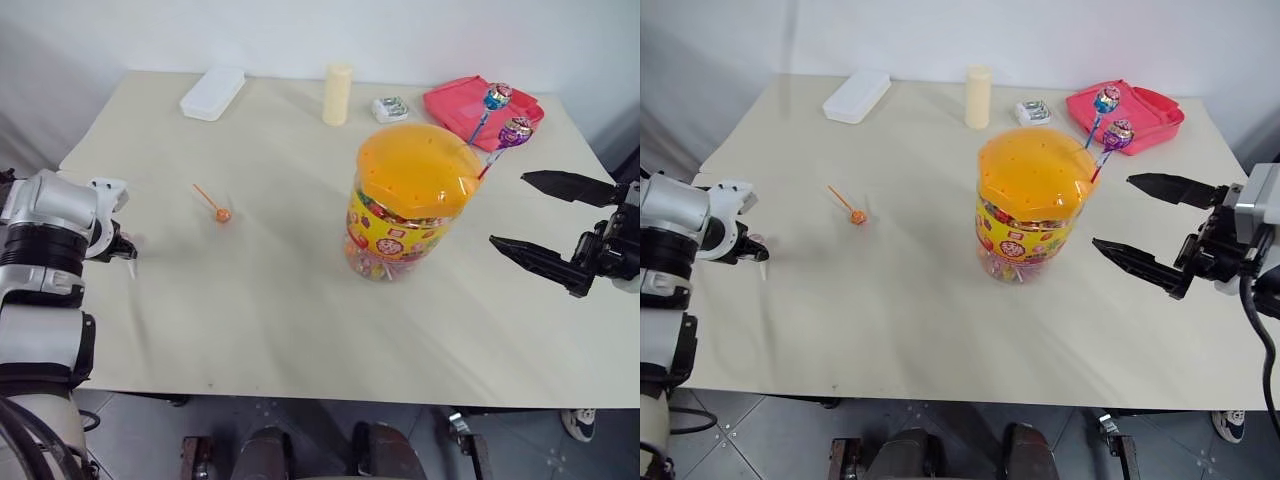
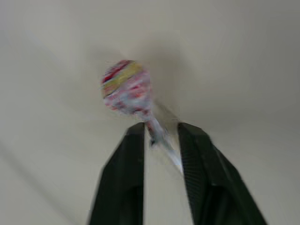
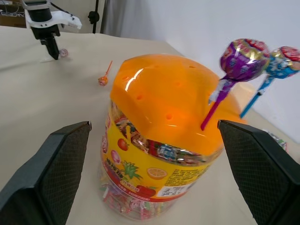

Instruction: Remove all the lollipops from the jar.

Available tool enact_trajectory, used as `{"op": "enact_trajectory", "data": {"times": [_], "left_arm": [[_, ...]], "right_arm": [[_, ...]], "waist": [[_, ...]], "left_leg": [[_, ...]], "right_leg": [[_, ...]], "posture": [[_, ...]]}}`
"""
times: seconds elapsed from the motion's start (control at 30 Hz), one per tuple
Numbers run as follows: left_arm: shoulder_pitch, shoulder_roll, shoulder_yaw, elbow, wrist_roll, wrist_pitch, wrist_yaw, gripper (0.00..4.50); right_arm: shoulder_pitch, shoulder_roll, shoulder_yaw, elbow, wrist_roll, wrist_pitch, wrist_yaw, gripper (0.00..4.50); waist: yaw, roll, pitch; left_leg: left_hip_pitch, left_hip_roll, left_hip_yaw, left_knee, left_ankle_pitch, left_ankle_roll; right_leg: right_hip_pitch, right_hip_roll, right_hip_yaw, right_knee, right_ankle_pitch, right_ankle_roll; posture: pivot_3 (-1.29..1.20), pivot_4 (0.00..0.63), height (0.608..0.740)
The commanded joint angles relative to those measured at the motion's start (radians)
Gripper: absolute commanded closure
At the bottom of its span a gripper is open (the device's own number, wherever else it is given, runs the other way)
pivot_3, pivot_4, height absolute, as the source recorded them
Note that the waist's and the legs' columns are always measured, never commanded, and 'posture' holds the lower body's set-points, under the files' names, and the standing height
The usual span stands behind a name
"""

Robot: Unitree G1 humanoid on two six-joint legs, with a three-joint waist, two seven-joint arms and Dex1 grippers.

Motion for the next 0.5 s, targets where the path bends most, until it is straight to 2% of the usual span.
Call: {"op": "enact_trajectory", "data": {"times": [0.03, 0.27, 0.4, 0.5], "left_arm": [[-0.027, 0.09, -0.009, -0.16, -0.038, 0.055, -0.042, 2.16], [-0.131, 0.2, -0.045, -0.266, -0.087, -0.033, -0.134, 0.03], [-0.121, 0.172, 0.047, -0.358, -0.187, -0.248, -0.226, 0.03], [-0.039, 0.1, 0.169, -0.417, -0.292, -0.503, -0.274, 0.03]], "right_arm": [[-0.016, -0.006, -0.017, 0.005, -0.004, -0.02, 0.02, 0.0], [-0.002, -0.021, -0.055, 0.02, -0.021, -0.024, 0.044, 0.0], [0.007, -0.024, -0.071, 0.016, -0.035, -0.006, 0.026, 0.0], [0.009, -0.023, -0.074, -0.006, -0.033, 0.039, -0.03, 0.0]], "waist": [[0.0, 0.0, 0.0], [0.006, 0.0, 0.0], [0.008, 0.0, 0.0], [0.005, 0.0, 0.0]], "left_leg": [[0.0, 0.0, 0.0, 0.0, 0.0, 0.0], [0.0, 0.0, 0.0, 0.0, 0.0, 0.0], [0.0, 0.0, 0.0, 0.001, 0.0, 0.0], [0.0, 0.0, 0.0, 0.002, 0.0, 0.0]], "right_leg": [[0.0, 0.0, 0.0, 0.0, 0.0, 0.0], [0.0, 0.0, 0.001, 0.0, 0.0, 0.0], [0.0, -0.001, 0.001, 0.0, 0.0, 0.0], [0.0, -0.001, 0.001, 0.001, 0.0, 0.0]], "posture": [[0.0, 0.15, 0.74], [0.0, 0.15, 0.74], [0.0, 0.15, 0.74], [0.0, 0.15, 0.74]]}}
